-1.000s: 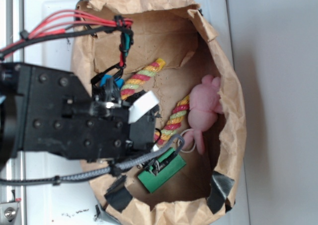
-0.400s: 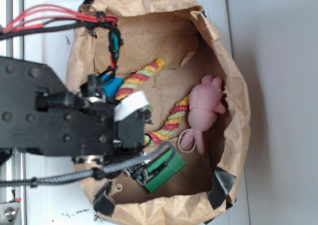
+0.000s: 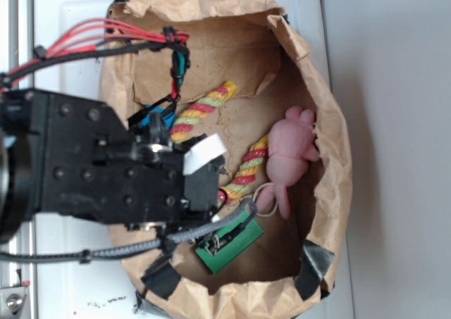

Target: Grab the green animal.

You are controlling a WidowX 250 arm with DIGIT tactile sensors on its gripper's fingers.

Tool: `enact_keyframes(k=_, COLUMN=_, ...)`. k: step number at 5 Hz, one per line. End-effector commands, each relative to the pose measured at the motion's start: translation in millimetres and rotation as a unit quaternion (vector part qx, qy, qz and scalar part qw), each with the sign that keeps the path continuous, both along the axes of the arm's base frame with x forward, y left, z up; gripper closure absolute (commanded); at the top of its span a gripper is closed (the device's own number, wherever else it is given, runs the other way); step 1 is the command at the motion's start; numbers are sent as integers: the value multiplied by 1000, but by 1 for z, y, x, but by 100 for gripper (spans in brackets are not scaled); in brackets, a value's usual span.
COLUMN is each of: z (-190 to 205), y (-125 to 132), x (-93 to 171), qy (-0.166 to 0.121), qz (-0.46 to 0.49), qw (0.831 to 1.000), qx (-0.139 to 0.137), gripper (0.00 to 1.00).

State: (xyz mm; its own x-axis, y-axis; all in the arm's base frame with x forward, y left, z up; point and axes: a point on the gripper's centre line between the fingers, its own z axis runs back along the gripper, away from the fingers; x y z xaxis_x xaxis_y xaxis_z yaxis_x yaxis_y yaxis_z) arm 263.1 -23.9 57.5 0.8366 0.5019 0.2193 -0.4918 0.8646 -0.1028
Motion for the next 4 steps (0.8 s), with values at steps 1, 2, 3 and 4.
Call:
enact_keyframes(k=1, z=-4, y=-5, x=25, qy=-25, qz=-4, qw=1000, qx=15, gripper=0)
enact_keyframes(k=2, z=-10, y=-3, x=35, qy=-27, qz=-4, qw=999, qx=24, gripper=0)
enact_keyframes(k=3, z=-17, y=-4, x=28, qy=-29, qz=-12, qw=999, qx=38, gripper=0)
enact_keyframes(k=4, z=-17, y=-2, x=36, qy=-29, qz=-16, qw=999, qx=32, gripper=100)
